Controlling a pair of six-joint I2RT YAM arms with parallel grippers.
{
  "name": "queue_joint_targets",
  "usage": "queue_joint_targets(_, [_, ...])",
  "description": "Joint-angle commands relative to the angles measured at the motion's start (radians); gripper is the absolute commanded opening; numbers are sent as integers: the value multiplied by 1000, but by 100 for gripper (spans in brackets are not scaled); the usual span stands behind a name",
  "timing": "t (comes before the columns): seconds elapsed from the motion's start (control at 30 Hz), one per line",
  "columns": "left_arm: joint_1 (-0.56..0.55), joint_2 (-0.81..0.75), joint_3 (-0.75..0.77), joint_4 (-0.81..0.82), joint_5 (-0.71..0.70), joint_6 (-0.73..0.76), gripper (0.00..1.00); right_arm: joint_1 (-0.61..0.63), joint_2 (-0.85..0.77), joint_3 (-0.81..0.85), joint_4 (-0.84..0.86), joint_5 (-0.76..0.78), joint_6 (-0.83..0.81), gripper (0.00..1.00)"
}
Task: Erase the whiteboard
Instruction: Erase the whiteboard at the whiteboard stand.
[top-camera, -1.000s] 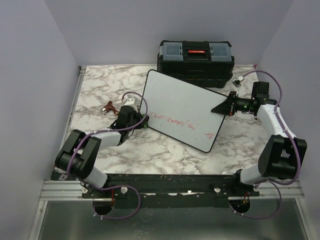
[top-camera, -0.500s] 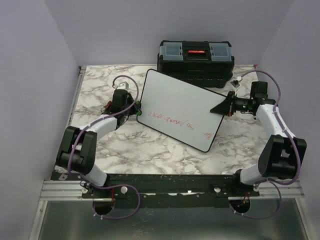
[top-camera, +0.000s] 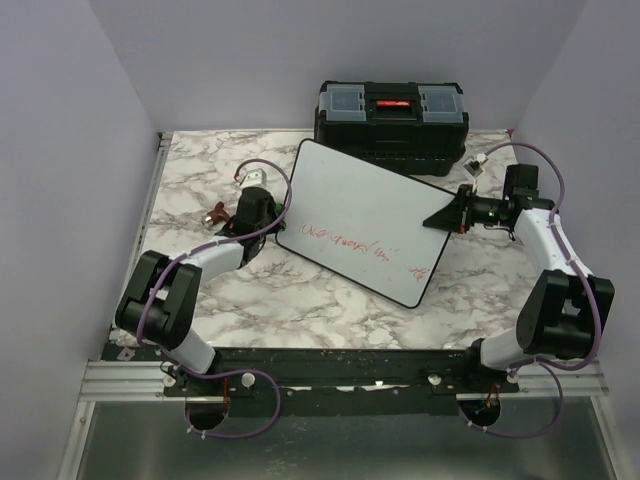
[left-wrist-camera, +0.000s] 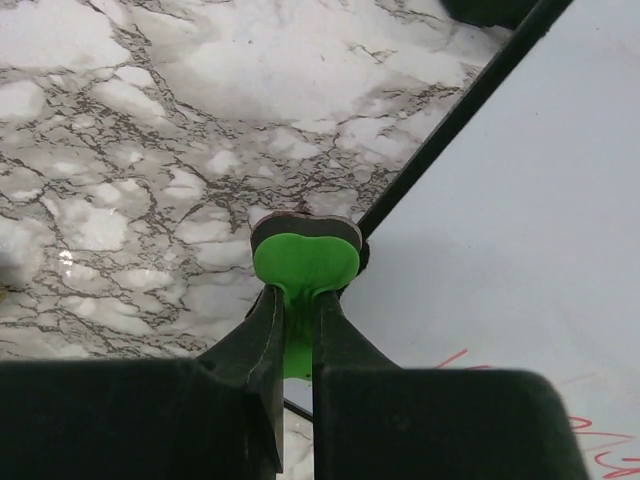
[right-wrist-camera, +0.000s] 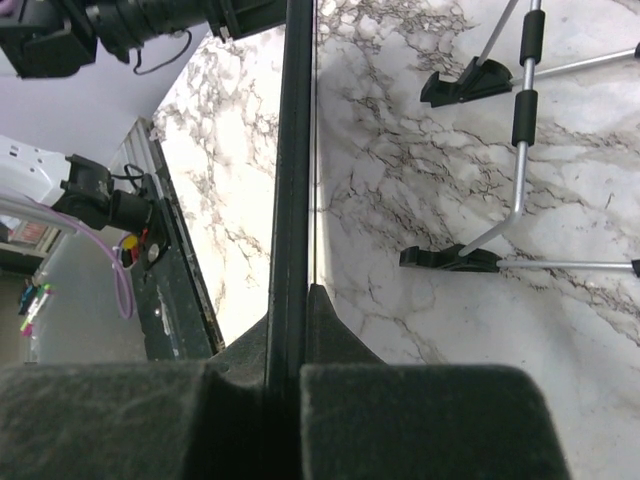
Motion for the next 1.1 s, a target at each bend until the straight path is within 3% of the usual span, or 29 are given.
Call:
queue_joint_targets(0.0, [-168, 30, -79, -14, 111, -66, 0, 53, 2, -8, -74, 47, -76, 1])
queue_joint_targets(0.23, [-220, -57, -99, -44, -5, -15, 0, 58, 4, -9, -71, 51, -76, 1])
queue_joint_targets(0.37, [-221, -116, -55, -91, 31, 55, 0, 57, 4, -7, -71, 52, -76, 1])
queue_joint_targets(0.53, [-207, -47, 6, -99, 89, 77, 0, 57, -1, -8, -72, 51, -75, 0])
queue_joint_targets(0.83, [-57, -4, 92, -95, 97, 84, 0, 57, -2, -10, -70, 51, -75, 1])
queue_joint_targets(1.07, [-52, 36, 4, -31, 136, 64, 0, 58, -1, -12, -69, 52, -75, 1])
